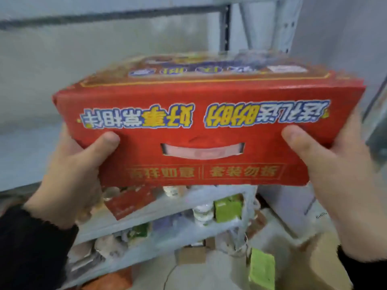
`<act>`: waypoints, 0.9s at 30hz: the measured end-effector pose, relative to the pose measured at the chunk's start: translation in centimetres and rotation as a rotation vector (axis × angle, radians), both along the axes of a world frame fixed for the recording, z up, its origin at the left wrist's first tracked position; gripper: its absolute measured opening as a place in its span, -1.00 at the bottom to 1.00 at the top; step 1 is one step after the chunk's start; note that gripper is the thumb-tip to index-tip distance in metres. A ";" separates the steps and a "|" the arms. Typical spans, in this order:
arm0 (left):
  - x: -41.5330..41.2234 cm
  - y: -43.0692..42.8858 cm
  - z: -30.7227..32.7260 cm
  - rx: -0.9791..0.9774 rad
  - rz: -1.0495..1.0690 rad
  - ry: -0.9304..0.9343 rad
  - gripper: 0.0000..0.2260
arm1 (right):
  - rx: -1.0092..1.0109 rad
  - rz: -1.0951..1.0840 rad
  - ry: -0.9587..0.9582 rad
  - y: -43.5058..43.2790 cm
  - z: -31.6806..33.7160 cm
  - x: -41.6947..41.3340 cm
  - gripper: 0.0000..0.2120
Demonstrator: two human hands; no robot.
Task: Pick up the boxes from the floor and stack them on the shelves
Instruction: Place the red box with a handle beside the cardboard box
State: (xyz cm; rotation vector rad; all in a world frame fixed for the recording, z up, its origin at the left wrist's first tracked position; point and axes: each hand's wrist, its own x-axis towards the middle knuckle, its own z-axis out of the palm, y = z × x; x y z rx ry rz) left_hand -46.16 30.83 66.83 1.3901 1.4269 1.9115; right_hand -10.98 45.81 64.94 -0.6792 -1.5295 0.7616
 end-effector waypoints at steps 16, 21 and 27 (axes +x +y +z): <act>-28.8 -1.2 -4.7 -0.250 0.378 -0.085 -0.44 | -0.257 0.322 -0.362 7.2 -1.5 -39.2 -0.60; -35.2 5.8 -4.9 -0.494 0.423 0.078 -0.37 | -0.320 0.195 -0.510 12.6 -1.7 -44.3 -0.59; -41.4 12.8 -6.7 -0.841 0.565 0.446 -0.29 | -0.301 -0.153 -1.005 18.5 -4.3 -48.9 -0.37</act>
